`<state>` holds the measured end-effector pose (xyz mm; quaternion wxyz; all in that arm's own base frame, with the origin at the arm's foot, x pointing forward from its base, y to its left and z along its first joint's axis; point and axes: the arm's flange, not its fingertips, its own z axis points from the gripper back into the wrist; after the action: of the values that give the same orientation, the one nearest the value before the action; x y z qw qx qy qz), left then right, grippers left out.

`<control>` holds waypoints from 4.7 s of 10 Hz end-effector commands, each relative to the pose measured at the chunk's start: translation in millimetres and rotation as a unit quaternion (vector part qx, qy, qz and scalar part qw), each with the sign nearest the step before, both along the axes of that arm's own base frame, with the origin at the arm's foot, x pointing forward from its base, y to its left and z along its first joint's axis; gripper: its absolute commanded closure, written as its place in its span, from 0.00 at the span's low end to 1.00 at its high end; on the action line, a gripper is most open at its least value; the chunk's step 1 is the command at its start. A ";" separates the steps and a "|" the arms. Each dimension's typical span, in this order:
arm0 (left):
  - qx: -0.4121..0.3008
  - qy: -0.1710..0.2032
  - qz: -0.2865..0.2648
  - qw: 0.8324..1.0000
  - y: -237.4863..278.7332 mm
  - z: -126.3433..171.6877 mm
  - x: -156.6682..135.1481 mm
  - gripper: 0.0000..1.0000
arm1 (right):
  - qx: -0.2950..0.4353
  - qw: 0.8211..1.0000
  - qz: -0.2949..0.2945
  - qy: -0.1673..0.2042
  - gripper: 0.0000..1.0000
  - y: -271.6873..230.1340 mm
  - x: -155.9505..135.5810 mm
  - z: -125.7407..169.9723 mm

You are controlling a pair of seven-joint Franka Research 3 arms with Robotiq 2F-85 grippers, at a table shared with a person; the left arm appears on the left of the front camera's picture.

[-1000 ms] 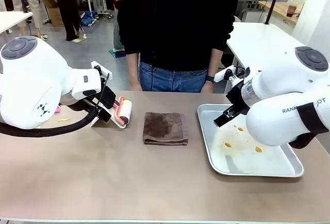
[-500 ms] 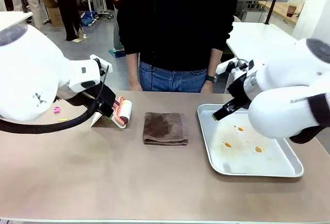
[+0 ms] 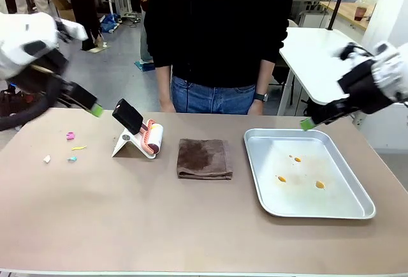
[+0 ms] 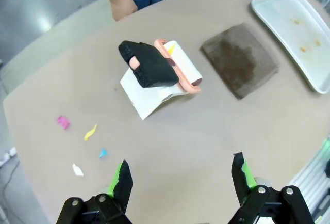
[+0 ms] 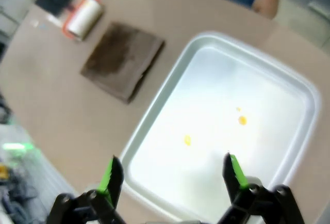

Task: Clean the surface of the table.
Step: Hold the Lint Roller with your left hand and the towel with your right hand.

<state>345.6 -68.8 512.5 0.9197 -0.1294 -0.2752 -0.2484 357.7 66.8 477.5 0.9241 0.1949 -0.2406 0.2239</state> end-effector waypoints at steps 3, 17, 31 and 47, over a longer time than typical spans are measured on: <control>-0.229 0.050 -0.052 0.971 105.6 -43.3 1.6 0.00 | 0.162 0.978 -0.082 0.107 0.00 -94.5 -8.0 -13.8; -0.451 0.040 0.100 0.886 180.2 -132.9 -29.4 0.00 | 0.450 0.861 -0.185 0.149 0.00 -274.8 -23.7 -96.6; -0.190 0.037 0.136 0.972 102.9 -36.9 36.8 0.00 | 0.149 0.971 -0.188 0.002 0.00 -72.0 -23.2 -16.8; -0.161 0.143 -0.005 0.977 48.4 -34.5 105.2 0.00 | -0.085 0.992 0.021 0.094 0.00 212.2 62.4 -31.1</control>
<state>439.9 -11.5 472.6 0.9191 -0.2610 -0.2461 -0.1630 418.8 274.2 449.8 0.9384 0.1654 -0.1486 0.2644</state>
